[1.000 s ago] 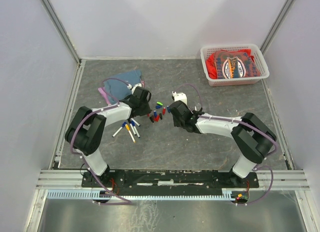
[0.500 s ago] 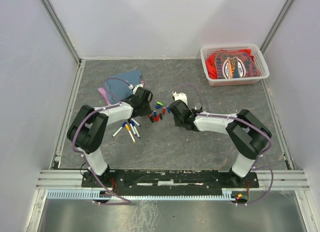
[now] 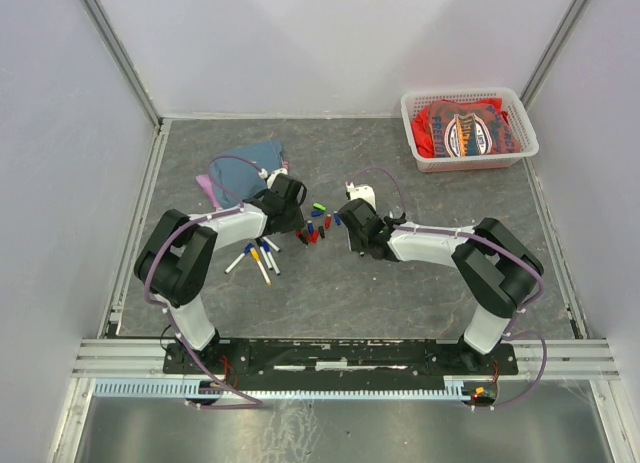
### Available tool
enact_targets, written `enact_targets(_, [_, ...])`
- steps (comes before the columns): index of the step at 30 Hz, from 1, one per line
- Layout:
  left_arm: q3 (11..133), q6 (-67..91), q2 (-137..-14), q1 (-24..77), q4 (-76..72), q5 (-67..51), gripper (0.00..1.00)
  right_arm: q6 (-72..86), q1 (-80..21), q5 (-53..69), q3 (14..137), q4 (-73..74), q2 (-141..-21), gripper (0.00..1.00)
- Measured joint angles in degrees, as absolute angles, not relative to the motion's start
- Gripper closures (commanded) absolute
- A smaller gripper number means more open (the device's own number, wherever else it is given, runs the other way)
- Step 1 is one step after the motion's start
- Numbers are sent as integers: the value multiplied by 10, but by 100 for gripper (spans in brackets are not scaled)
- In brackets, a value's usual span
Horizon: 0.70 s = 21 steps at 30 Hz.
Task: Open the pen caps
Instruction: Place the pen cap at the center of the board.
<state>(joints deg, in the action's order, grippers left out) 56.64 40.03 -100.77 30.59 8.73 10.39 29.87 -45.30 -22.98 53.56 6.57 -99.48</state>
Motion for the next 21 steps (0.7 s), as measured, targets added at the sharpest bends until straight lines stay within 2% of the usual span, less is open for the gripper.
enact_targets(18, [566,400,-990,306,101,105,67,296,-452,-229,543,87,-975,71])
enact_targets(21, [566,401,-980,306,105,106,62,296,-453,-225,552,87,-968,68])
